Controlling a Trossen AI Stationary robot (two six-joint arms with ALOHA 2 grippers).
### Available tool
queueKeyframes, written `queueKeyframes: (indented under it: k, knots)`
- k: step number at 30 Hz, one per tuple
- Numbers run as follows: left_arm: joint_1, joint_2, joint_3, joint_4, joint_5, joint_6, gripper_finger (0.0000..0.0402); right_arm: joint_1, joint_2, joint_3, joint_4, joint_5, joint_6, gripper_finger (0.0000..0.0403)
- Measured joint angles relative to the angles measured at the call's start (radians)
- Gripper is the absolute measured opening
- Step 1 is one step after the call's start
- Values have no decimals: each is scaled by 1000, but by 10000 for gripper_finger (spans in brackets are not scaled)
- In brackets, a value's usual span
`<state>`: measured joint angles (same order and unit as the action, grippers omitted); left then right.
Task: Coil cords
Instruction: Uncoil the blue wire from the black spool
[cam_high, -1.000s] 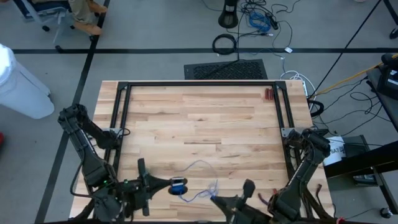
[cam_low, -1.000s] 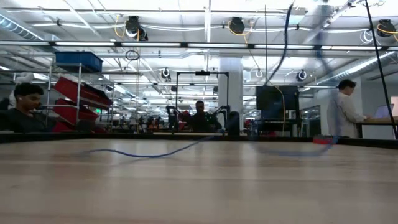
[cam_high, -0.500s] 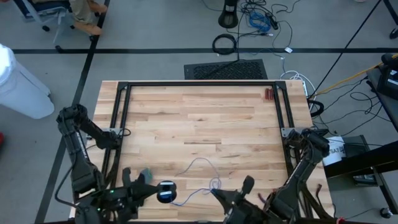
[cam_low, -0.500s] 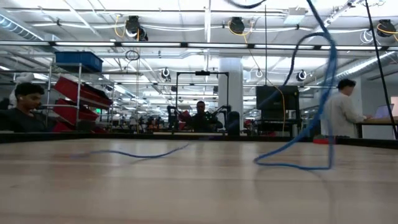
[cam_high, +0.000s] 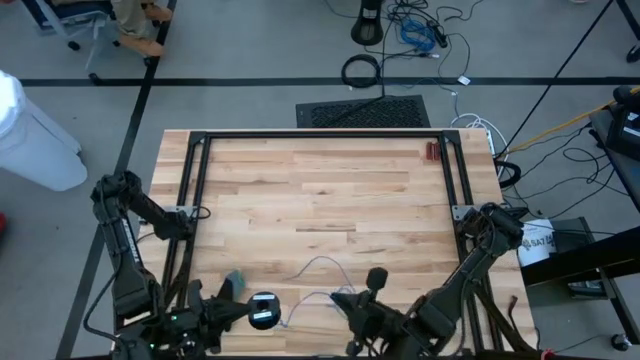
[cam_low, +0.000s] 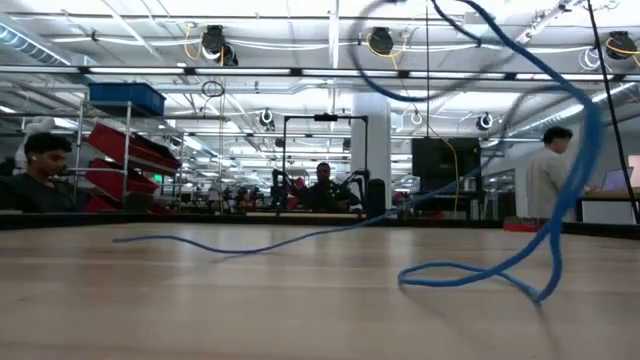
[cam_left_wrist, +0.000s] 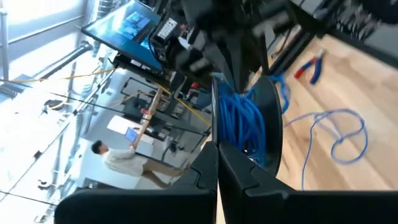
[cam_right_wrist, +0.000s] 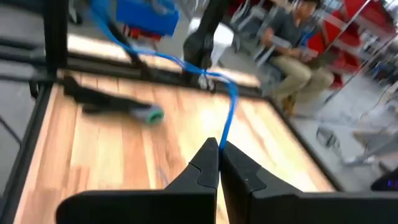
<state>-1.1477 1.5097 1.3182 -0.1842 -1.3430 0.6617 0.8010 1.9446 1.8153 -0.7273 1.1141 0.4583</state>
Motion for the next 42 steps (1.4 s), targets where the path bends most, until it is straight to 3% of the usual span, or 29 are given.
queueKeyframes:
  k: [9,24,31,42]
  knots:
    - [-3,0,0,20,24,10,1,-17,0,0,-223,-74,230,0]
    - [-13,0,0,93,81,30,1,-13,0,0,-251,-74,262,2]
    - [24,0,0,174,61,28,1,-13,0,0,-109,-149,159,50]
    - [96,0,0,230,58,-75,1,-23,28,0,300,-140,-164,156]
